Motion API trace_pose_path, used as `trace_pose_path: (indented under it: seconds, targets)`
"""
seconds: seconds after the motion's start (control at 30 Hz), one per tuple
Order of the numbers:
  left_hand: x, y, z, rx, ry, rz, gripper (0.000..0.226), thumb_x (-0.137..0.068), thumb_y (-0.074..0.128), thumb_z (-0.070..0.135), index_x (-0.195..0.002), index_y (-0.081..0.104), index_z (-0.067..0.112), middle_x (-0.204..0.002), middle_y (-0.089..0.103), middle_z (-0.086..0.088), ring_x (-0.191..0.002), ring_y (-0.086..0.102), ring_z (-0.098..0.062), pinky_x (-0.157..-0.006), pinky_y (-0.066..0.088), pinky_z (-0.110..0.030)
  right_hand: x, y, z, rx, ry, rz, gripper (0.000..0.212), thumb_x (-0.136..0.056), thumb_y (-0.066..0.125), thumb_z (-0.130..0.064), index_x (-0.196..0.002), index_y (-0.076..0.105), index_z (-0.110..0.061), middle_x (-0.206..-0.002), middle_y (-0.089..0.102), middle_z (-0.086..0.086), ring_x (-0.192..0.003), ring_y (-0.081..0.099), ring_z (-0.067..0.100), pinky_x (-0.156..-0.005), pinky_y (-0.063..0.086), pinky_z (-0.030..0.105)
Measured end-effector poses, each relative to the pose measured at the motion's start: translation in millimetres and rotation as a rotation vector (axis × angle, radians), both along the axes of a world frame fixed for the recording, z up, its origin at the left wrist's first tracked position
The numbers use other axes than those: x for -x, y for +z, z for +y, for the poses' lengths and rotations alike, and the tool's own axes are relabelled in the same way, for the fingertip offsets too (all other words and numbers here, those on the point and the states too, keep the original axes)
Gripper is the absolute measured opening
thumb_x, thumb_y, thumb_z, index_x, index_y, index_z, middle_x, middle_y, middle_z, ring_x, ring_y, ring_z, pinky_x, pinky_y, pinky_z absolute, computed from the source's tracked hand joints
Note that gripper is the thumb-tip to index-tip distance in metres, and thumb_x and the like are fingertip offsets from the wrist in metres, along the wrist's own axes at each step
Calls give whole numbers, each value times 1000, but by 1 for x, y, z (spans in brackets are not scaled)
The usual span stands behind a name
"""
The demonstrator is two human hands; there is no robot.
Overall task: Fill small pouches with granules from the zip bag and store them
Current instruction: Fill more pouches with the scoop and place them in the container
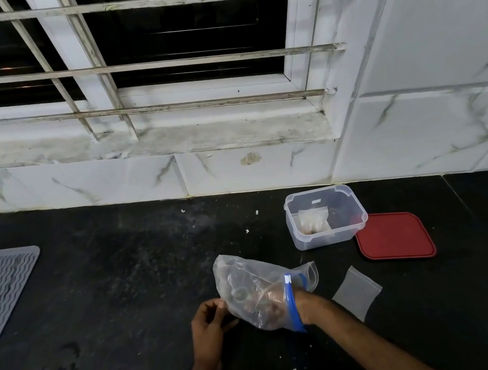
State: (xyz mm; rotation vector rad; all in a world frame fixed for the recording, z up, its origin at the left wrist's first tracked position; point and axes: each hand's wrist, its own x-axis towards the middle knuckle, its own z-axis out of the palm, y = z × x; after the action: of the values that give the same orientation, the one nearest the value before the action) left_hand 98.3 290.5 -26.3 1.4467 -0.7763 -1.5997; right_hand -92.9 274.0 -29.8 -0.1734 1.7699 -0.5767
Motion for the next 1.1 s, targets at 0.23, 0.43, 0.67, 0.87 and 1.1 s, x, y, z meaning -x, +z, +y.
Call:
trace_pose_path:
  seconds: [0.23,0.43,0.67,0.87,1.1]
  targets:
    - [-20,2,-18,-113,177,66,15,-98,51,5,-110,57,0,-105,68,-21,-95,69,-38,-79,57,-51,-2,69,9,328,485,-68,19,-97,48,-22,-92,67,-21,-67,54,-3,-61,54,8,-55,49,22]
    - [-31,-4,-30,-224,208,93,19,-100,45,3,-113,57,1,-114,64,-24,-93,65,-34,-71,54,-44,3,95,20,436,652,55,24,-95,49,-21,-94,73,-21,-56,47,-7,-49,42,3,-44,36,16]
    - [-22,0,-25,-263,173,133,26,-99,48,6,-122,59,0,-115,66,-23,-101,65,-37,-76,54,-44,-6,101,17,560,761,340,28,-95,53,-30,-94,73,-10,-78,69,-1,-67,62,5,-62,50,25]
    - [-11,7,-22,-250,138,148,22,-96,51,6,-114,64,3,-108,71,-21,-100,67,-37,-79,56,-45,-16,97,16,677,850,628,25,-96,52,-28,-89,67,-10,-85,70,3,-76,66,12,-74,56,34]
    - [3,12,-15,-257,90,149,22,-96,49,4,-110,67,4,-104,73,-20,-95,69,-34,-74,56,-41,-26,93,15,748,930,705,18,-97,49,-15,-101,65,-6,-97,66,7,-92,63,16,-86,50,29]
